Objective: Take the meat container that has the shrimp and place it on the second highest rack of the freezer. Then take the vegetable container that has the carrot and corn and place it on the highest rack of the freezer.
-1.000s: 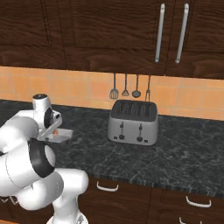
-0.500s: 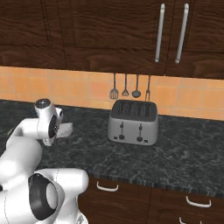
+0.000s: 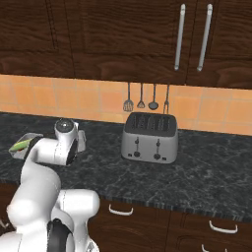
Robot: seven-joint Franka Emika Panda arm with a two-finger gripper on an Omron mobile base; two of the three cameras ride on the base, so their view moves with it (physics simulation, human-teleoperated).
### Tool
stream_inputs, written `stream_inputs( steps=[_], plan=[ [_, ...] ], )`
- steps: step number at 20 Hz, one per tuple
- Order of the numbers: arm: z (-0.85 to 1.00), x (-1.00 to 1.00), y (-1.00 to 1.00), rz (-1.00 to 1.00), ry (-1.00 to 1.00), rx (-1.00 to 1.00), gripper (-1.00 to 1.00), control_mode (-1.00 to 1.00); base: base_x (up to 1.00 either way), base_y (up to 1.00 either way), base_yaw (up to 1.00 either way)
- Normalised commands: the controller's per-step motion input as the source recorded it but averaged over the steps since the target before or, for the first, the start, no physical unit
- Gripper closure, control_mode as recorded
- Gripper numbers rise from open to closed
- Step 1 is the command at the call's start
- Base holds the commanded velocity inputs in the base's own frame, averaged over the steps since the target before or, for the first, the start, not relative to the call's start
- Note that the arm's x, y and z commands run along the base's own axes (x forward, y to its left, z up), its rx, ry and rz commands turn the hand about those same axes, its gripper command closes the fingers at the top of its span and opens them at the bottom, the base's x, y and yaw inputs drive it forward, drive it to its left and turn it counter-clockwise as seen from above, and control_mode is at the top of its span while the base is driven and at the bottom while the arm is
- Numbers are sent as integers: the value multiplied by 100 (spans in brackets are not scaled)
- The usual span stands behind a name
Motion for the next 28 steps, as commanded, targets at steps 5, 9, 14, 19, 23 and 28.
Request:
stream_inputs(
  steps=[5,9,14,19,23,28],
  plan=[
    [26,10,-28,21,5,9,100,-100,0,0,0],
    [23,7,-5,3,8,10,100,-100,0,0,0],
    [25,5,7,-3,0,3,100,-100,0,0,0],
    [8,-19,-21,-13,0,-2,100,-100,0,0,0],
    [16,-43,-54,-21,-5,-10,100,-100,0,0,0],
    [13,-53,-42,-17,-3,-12,100,-100,0,0,0]
  ],
)
